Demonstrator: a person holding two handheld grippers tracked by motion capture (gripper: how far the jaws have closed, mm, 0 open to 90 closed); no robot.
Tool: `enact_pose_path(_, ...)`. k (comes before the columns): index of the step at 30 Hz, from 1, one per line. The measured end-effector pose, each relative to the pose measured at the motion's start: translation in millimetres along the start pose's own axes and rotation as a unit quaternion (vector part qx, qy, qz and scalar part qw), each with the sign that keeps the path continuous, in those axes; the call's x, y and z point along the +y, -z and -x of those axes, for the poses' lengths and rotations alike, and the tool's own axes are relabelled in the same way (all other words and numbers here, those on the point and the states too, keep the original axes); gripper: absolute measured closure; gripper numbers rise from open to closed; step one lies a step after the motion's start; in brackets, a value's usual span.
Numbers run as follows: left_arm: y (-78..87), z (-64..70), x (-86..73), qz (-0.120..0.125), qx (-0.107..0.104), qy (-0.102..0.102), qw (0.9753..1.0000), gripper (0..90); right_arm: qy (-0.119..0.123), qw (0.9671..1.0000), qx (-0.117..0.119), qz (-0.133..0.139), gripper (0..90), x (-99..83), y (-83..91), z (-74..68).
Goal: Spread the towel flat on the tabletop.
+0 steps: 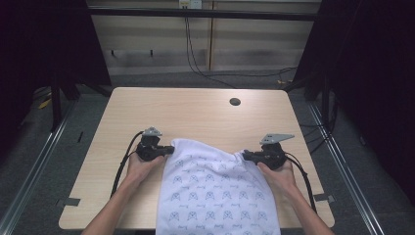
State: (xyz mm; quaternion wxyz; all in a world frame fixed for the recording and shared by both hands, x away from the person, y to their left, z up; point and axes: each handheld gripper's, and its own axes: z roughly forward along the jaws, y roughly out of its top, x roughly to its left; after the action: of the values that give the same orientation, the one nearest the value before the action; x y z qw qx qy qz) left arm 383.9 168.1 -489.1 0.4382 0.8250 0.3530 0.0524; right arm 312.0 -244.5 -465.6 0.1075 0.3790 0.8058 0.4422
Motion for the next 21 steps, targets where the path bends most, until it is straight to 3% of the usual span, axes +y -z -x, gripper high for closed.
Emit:
enact_pose_path(3,22.6,20.4,5.3,0.036,-0.019,-0.030,0.9987,89.5,0.016,0.9988,0.030,0.037,89.0,5.9,19.8,-21.8)
enact_pose_path(4,30.6,29.7,6.1,0.047,-0.035,-0.039,0.9975,89.5,0.026,0.9978,0.044,0.041,89.0,5.1,25.1,-31.2)
enact_pose_path(7,50.5,65.4,3.4,0.062,-0.083,-0.093,0.9903,89.5,0.048,0.9946,0.087,0.029,88.8,-7.4,34.0,-62.1)
enact_pose_path(9,54.9,91.6,-6.5,0.041,-0.119,-0.126,0.9840,89.4,0.064,0.9920,0.109,0.000,88.6,-21.4,33.8,-80.6)
enact_pose_path(11,50.8,112.1,-21.5,0.006,-0.142,-0.151,0.9782,89.3,0.060,0.9899,0.124,-0.034,87.7,-39.6,29.1,-92.7)
enact_pose_path(13,41.8,123.6,-38.5,-0.030,-0.169,-0.152,0.9733,89.1,0.065,0.9869,0.127,-0.075,85.0,-56.0,23.0,-100.1)
enact_pose_path(14,37.2,127.6,-46.9,-0.053,-0.175,-0.161,0.9699,88.7,0.066,0.9856,0.125,-0.093,82.6,-60.3,21.3,-102.4)
enact_pose_path(15,35.3,128.6,-50.5,-0.065,-0.180,-0.161,0.9682,86.8,0.066,0.9849,0.124,-0.101,79.7,-62.5,21.3,-103.2)
enact_pose_path(16,35.1,128.3,-51.6,-0.072,-0.184,-0.156,0.9679,82.3,0.064,0.9854,0.119,-0.103,76.3,-63.0,22.4,-102.9)
enact_pose_path(19,44.4,120.1,-52.2,-0.055,-0.189,-0.134,0.9712,76.9,0.059,0.9878,0.108,-0.096,67.9,-62.9,27.1,-98.5)
enact_pose_path(21,53.2,111.4,-52.3,-0.038,-0.183,-0.117,0.9753,74.6,0.055,0.9901,0.100,-0.081,65.9,-60.8,31.4,-95.8)
